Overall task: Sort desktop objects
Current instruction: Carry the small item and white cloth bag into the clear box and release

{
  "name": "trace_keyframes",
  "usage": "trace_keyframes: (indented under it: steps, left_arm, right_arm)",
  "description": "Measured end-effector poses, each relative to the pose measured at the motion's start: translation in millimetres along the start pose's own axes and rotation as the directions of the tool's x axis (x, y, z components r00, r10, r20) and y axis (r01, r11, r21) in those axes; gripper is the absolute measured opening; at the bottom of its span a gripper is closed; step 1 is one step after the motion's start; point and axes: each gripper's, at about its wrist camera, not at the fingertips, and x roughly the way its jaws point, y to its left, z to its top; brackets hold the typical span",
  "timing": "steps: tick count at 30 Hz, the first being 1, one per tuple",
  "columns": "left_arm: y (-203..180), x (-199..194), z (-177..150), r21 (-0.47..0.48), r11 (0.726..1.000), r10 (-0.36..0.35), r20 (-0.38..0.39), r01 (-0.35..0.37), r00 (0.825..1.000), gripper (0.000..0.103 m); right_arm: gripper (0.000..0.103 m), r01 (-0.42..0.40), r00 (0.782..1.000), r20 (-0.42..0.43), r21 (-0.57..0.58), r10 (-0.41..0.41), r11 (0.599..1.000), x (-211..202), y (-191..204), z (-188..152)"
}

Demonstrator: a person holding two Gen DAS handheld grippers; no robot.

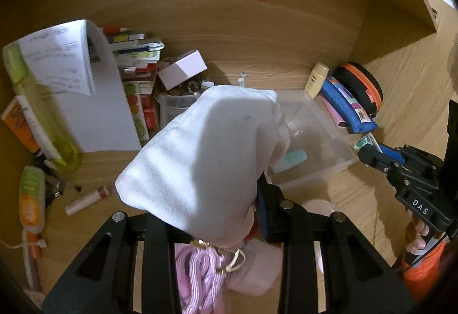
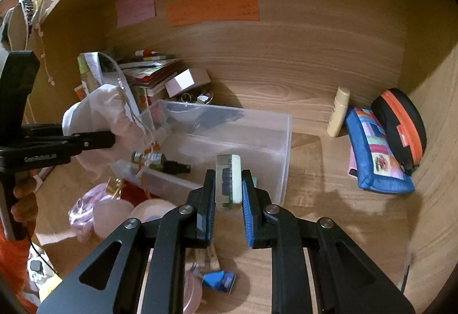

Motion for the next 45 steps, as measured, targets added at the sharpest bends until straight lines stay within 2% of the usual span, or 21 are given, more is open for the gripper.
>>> trace_keyframes:
  steps: [6, 17, 22, 24, 30, 40, 43, 45]
  left_arm:
    - [-1, 25, 10, 0.028, 1.0, -0.01, -0.04, 0.011, 0.999, 0.032]
    - [10, 71, 22, 0.012, 1.0, -0.027, -0.089, 0.028, 0.996, 0.034]
    - [19, 71, 19, -0.004, 0.999, -0.045, -0.083, 0.045, 0.996, 0.041]
    - [20, 69, 18, -0.004, 0.998, -0.056, -0.07, 0.056, 0.996, 0.051]
    - [20, 58, 16, 0.016, 0.999, -0.048, -0.02, 0.049, 0.999, 0.064]
    - [31, 54, 16, -0.006, 0.998, -0.061, -0.009, 0.061, 0.998, 0.065]
    - [30, 52, 17, 0.003, 0.998, -0.068, -0.004, 0.068, 0.998, 0.065]
    - [27, 48, 17, 0.013, 0.998, -0.063, 0.006, 0.063, 0.998, 0.065]
  right_arm:
    - [0.015, -0.008, 0.999, -0.054, 0.002, 0.008, 1.0, 27, -2, 12]
    - [0.015, 0.016, 0.989, -0.144, -0.009, -0.017, 1.0, 71, -6, 19]
    - [0.015, 0.026, 0.983, -0.181, -0.028, -0.03, 0.999, 88, -3, 22]
    - [0.015, 0.022, 0.98, -0.197, -0.026, -0.027, 0.999, 98, -2, 23]
    - [0.015, -0.003, 0.973, -0.231, -0.033, -0.004, 0.999, 121, 9, 28]
    - [0.016, -0.018, 0.966, -0.258, -0.082, -0.004, 0.996, 130, 29, 31]
    - [0.023, -0.015, 0.971, -0.239, -0.077, -0.004, 0.997, 116, 28, 32]
    - [0.039, -0.008, 0.977, -0.214, -0.068, -0.007, 0.998, 102, 25, 31]
